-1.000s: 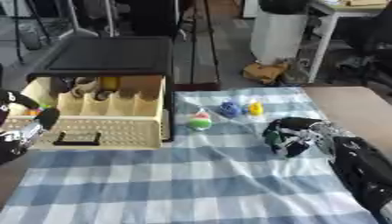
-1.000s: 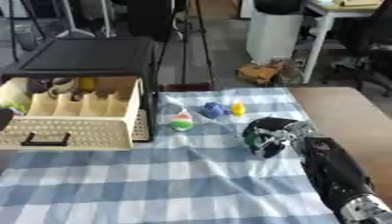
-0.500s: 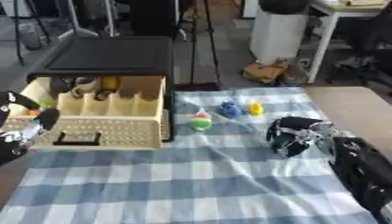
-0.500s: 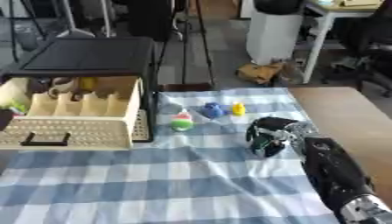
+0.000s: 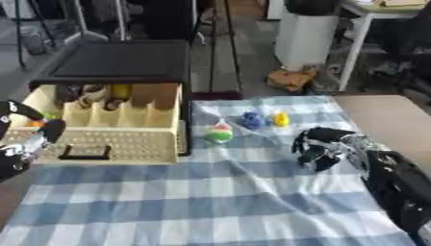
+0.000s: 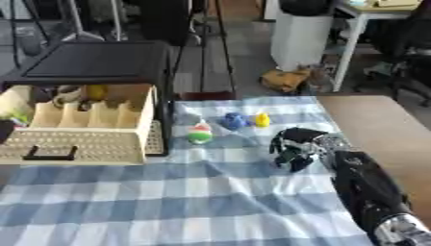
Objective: Pick up objects from table and place into drawer.
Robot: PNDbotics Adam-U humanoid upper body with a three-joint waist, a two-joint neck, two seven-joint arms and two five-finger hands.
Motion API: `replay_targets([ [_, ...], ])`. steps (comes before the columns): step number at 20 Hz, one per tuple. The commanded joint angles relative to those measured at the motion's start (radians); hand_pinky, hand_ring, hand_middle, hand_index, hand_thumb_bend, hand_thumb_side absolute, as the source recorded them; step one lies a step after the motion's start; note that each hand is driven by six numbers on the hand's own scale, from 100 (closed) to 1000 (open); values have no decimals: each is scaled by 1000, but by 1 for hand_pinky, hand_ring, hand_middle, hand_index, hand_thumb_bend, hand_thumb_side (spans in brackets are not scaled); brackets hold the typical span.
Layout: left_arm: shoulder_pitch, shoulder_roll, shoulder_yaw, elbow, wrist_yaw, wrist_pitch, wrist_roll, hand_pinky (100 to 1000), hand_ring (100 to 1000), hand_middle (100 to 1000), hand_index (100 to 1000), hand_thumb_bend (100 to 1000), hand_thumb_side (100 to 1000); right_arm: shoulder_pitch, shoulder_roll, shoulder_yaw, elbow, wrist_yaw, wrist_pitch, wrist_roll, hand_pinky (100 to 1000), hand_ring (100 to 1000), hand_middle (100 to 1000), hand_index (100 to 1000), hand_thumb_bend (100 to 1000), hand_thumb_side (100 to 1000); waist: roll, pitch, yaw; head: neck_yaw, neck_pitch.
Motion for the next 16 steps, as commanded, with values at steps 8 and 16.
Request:
replay_targets([
  [8, -2, 17, 9, -19, -7, -1, 0, 242, 100, 108, 691, 482, 1000, -11, -54, 25, -70, -36, -52, 134, 799, 875, 914, 933, 100, 346, -1, -16, -7, 1, -5],
  [16, 8, 24, 9, -19, -10, 1, -3, 242, 100, 108, 690, 480, 1000, 16, -90, 52, -126, -90, -82, 184, 797, 868, 910, 933, 100, 355, -10, -26, -15, 5, 3],
])
